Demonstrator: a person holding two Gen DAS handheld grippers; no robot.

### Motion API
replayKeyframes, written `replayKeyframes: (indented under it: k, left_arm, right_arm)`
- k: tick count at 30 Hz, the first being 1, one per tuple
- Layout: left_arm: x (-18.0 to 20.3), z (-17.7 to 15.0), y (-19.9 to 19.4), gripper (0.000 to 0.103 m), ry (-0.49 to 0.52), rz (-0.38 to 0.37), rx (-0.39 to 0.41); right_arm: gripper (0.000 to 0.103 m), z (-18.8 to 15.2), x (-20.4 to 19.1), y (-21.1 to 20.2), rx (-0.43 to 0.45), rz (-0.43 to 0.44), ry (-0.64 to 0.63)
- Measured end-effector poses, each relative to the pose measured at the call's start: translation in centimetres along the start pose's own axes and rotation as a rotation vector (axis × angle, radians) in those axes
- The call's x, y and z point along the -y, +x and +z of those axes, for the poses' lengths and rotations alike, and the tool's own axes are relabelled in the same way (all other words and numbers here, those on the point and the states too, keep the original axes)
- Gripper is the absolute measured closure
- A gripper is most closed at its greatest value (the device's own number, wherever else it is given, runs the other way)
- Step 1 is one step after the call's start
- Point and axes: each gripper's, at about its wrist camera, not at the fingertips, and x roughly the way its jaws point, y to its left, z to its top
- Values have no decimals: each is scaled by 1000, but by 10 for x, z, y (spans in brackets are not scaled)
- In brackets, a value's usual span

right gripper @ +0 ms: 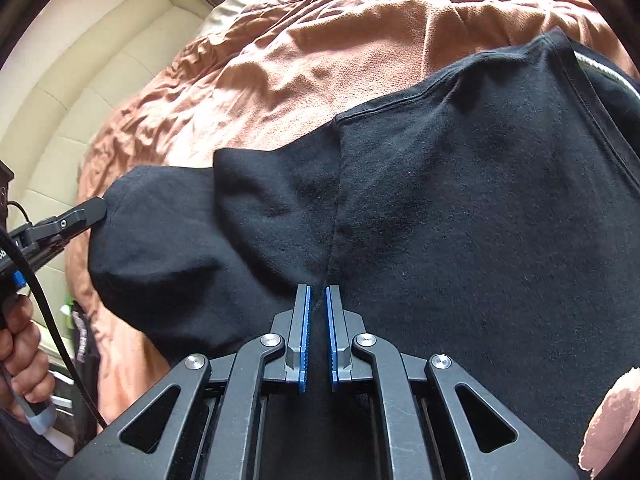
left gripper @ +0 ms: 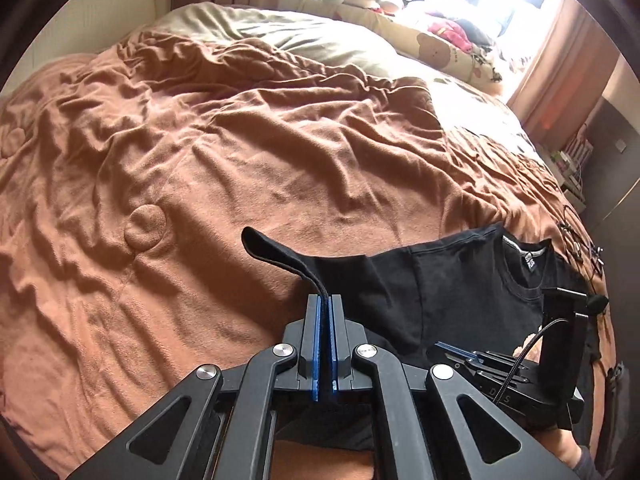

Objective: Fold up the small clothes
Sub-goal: 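Lift the gripped side edge and fold it over toward the shirt's center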

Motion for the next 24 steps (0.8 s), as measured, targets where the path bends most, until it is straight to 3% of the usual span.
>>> replayKeyframes:
  k: [9, 14, 24]
  left_arm:
    - [74, 7, -24, 100, 87, -61, 19]
    - [126, 2, -26, 100, 145, -106, 8]
    - [205, -25, 9, 99, 236, -229, -120]
  right_arm:
    - [94, -14, 28, -72, 65, -6, 23]
    - [56, -26, 38, -110, 120, -35, 25]
    - [55, -41, 75, -143, 125, -56, 85]
